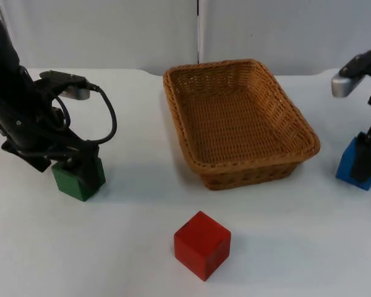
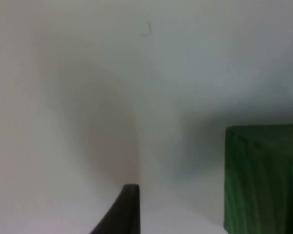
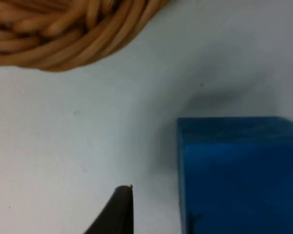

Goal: Pick up one cube with each hand and place exactly two cubes into the same basket, leaving the remaining cube outside.

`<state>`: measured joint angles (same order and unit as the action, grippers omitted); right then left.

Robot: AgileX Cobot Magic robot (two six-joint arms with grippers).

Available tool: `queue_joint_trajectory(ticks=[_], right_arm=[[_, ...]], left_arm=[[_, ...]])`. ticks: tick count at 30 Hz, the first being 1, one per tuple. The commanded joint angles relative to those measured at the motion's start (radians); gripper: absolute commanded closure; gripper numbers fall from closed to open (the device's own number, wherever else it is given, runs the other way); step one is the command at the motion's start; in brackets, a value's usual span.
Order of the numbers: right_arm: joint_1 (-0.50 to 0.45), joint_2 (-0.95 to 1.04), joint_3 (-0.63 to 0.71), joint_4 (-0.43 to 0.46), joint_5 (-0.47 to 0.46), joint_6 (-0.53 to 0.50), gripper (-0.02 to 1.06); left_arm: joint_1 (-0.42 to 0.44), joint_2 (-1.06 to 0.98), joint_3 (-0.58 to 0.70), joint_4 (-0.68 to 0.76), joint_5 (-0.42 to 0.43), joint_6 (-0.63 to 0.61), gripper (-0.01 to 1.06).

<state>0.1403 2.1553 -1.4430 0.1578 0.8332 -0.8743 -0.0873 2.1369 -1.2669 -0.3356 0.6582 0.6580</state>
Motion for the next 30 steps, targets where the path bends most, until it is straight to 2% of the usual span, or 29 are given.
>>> queue_joint_trajectory(ticks=[1,3,6,9,18,20,21,22,25,26,27,28,29,30], right_arm=[[0.011,0.029,-0.008,0.009,-0.009,-0.009,0.04],[0.015,0.032,-0.008,0.009,-0.012,0.004,0.06],[0.022,0.036,-0.008,0.005,-0.018,0.006,0.18],[0.022,0.036,-0.008,0.004,-0.024,0.006,0.23],[0.022,0.036,-0.008,0.002,-0.042,0.011,0.24],[0.022,0.036,-0.008,0.002,-0.036,0.011,0.31],[0.022,0.036,-0.008,0.002,-0.032,0.011,0.36],[0.022,0.036,-0.008,0.002,-0.032,0.011,0.36],[0.022,0.034,-0.008,0.002,-0.004,0.021,0.66],[0.022,0.028,-0.008,0.002,0.003,0.021,0.76],[0.022,0.019,-0.008,-0.007,0.011,0.022,0.87],[0.022,0.019,-0.008,-0.007,0.011,0.022,0.87],[0.022,0.005,-0.008,-0.026,0.016,0.022,1.02],[0.022,-0.002,-0.008,-0.032,0.018,0.022,1.05]], left_arm=[[-0.007,-0.002,-0.007,0.004,-0.012,-0.005,0.0],[-0.007,-0.002,-0.007,0.004,-0.012,-0.005,0.0],[-0.007,-0.002,-0.007,0.004,-0.012,-0.005,0.0],[-0.007,0.003,-0.007,0.004,-0.01,-0.005,0.0],[-0.007,0.011,-0.004,-0.008,-0.014,-0.005,0.02],[-0.007,0.011,-0.004,-0.008,-0.01,-0.005,0.1],[-0.007,0.011,-0.004,-0.008,-0.007,-0.005,0.18],[-0.007,0.011,-0.004,-0.008,-0.007,-0.005,0.18],[-0.007,0.011,-0.004,-0.008,0.01,-0.005,0.44],[-0.007,0.009,-0.004,-0.008,0.023,-0.005,0.59],[-0.007,0.009,-0.004,-0.011,0.028,-0.005,0.64],[-0.007,0.009,-0.004,-0.011,0.028,-0.005,0.64],[-0.007,0.005,-0.006,-0.012,0.043,-0.005,0.78],[-0.007,0.0,-0.006,-0.012,0.057,-0.005,0.88]])
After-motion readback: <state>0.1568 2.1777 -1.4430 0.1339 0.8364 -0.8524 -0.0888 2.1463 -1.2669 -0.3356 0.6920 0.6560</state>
